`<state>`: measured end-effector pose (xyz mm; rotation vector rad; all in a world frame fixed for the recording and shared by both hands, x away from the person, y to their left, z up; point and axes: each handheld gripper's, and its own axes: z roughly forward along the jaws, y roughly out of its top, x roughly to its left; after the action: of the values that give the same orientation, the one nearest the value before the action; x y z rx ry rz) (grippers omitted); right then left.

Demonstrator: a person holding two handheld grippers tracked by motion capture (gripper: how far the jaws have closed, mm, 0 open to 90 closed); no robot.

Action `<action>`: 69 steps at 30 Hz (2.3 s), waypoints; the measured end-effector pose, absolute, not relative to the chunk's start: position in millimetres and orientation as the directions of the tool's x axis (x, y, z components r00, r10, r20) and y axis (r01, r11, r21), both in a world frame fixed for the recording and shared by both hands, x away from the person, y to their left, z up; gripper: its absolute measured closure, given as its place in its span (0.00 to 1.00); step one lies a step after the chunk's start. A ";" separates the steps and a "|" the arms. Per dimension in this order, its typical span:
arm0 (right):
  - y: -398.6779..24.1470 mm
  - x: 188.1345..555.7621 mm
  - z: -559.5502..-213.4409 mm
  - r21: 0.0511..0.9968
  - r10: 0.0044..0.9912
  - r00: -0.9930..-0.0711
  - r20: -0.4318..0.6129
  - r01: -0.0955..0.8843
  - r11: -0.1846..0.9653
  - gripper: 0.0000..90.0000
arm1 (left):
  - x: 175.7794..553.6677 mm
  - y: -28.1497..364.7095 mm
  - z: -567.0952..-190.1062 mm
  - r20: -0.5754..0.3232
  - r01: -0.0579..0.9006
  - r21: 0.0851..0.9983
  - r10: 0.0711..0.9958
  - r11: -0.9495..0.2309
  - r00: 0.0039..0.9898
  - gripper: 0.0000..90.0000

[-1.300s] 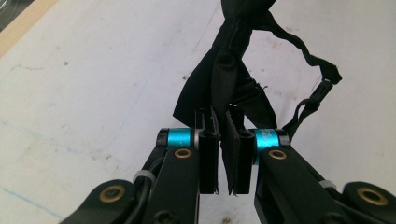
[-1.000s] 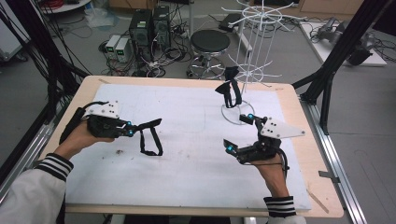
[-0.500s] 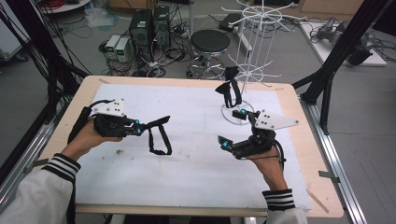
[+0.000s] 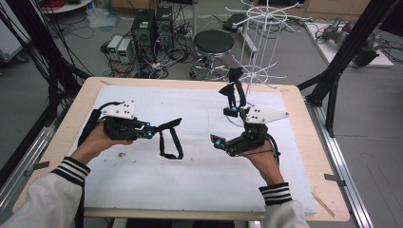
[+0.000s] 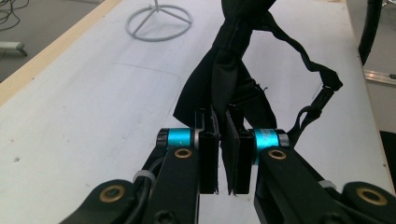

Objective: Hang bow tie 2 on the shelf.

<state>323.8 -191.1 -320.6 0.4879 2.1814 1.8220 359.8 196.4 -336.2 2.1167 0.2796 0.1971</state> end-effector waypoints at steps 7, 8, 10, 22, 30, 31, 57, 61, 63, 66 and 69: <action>-178.3 332.2 -318.1 0.978 0.376 -0.926 0.043 0.117 0.175 0.01 | 357.9 181.1 -335.4 0.027 0.104 0.857 0.247 -0.505 0.969 0.94; -176.1 333.2 -317.4 0.977 0.370 -0.928 0.043 0.116 0.178 0.01 | 357.4 179.0 -335.3 0.028 0.105 0.857 0.249 -0.504 0.968 0.94; -171.9 335.1 -315.9 0.975 0.359 -0.932 0.045 0.120 0.189 0.01 | 357.4 175.6 -335.4 0.028 0.101 0.860 0.242 -0.501 0.970 0.94; -154.5 340.5 -318.2 0.957 0.306 -0.952 0.015 0.102 0.273 0.05 | 357.3 156.6 -336.0 0.033 0.081 0.864 0.217 -0.497 0.976 0.94; -148.2 342.9 -320.0 0.940 0.322 -0.945 0.053 0.156 0.302 0.08 | 356.6 150.0 -335.3 0.047 0.075 0.857 0.224 -0.510 0.973 0.94; -147.4 343.4 -319.8 0.939 0.322 -0.945 0.051 0.156 0.307 0.13 | 356.2 149.7 -335.3 0.046 0.077 0.856 0.223 -0.512 0.974 0.94; -144.9 340.9 -315.2 0.934 0.269 -0.963 0.026 0.119 0.337 0.90 | 355.4 149.6 -334.9 0.068 0.059 0.846 0.216 -0.530 0.974 0.94; -145.9 341.4 -315.2 0.929 0.290 -0.954 0.077 0.174 0.326 0.93 | 355.2 150.1 -334.4 0.066 0.059 0.848 0.217 -0.526 0.974 0.94; -145.7 341.2 -314.9 0.931 0.290 -0.955 0.070 0.167 0.325 0.93 | 355.1 150.7 -334.9 0.062 0.064 0.853 0.222 -0.517 0.973 0.94; -145.1 339.5 -314.4 0.929 0.293 -0.954 0.059 0.160 0.333 0.93 | 355.8 153.0 -335.8 0.053 0.073 0.862 0.232 -0.502 0.971 0.83; -145.6 339.2 -314.7 0.931 0.289 -0.956 0.058 0.156 0.330 0.93 | 356.2 155.7 -336.8 0.050 0.085 0.865 0.253 -0.494 0.966 0.67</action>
<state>339.2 -145.6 -314.7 0.4143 2.4634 1.7037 356.2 155.7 -336.8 2.0863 0.2381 0.2065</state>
